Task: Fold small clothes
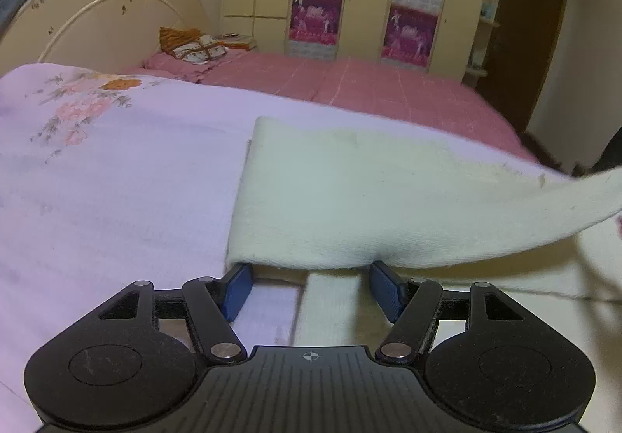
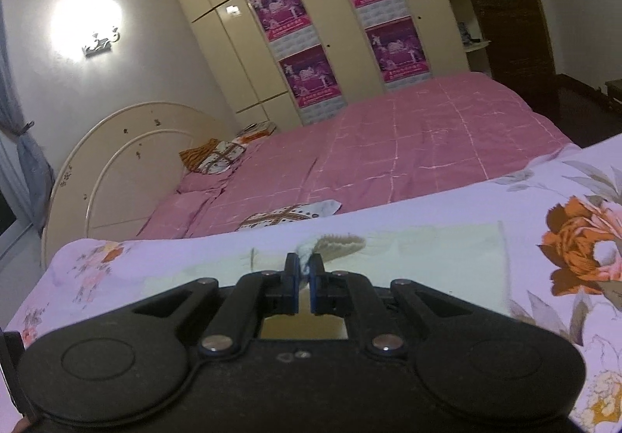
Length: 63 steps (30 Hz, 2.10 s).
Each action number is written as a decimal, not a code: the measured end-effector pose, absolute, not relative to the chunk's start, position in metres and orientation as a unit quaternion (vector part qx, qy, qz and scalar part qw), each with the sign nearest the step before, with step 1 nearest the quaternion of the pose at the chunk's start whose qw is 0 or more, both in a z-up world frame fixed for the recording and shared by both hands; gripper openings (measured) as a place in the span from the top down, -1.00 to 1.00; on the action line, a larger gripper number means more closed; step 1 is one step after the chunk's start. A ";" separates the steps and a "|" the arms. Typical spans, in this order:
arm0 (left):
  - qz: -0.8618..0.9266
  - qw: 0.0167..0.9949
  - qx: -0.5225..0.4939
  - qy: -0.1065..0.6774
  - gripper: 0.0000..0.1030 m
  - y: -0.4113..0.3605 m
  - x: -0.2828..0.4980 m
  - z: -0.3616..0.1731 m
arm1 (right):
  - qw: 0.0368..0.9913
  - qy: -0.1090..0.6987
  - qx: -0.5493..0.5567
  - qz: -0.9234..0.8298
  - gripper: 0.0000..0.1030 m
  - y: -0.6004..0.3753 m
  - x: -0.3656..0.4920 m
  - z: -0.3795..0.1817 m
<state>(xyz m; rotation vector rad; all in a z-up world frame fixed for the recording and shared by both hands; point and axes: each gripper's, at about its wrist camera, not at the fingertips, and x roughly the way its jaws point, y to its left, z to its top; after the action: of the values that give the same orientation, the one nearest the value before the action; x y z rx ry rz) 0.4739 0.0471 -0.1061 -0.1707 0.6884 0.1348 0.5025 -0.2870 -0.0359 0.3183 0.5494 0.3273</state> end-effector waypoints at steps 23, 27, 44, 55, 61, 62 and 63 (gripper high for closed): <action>0.109 0.935 -0.082 0.326 -0.30 0.045 0.488 -0.108 | 0.943 0.243 0.136 0.181 0.88 -0.286 0.503 -0.012; 0.108 0.928 -0.077 0.348 -0.30 0.048 0.490 -0.113 | 0.942 0.254 0.140 0.169 0.88 -0.293 0.503 -0.022; 0.109 0.915 -0.091 0.377 -0.30 0.054 0.502 -0.112 | 0.946 0.256 0.159 0.120 0.88 -0.332 0.500 -0.034; 0.073 0.921 -0.079 0.374 -0.30 0.060 0.499 -0.113 | 0.942 0.282 0.161 0.081 0.88 -0.366 0.490 -0.056; 0.066 0.922 -0.080 0.372 -0.30 0.062 0.498 -0.114 | 0.934 0.313 0.153 0.074 0.88 -0.371 0.484 -0.076; 0.066 0.922 -0.081 0.372 -0.30 0.062 0.498 -0.114 | 0.933 0.317 0.153 0.073 0.88 -0.371 0.483 -0.079; 0.065 0.923 -0.082 0.372 -0.30 0.063 0.498 -0.114 | 0.932 0.321 0.152 0.072 0.88 -0.370 0.482 -0.082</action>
<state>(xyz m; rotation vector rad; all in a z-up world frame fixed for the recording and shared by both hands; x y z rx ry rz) 0.4981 0.0630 -0.1140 -0.1675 0.7628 0.1330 0.4820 -0.3702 -0.0819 0.3108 0.6568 0.1469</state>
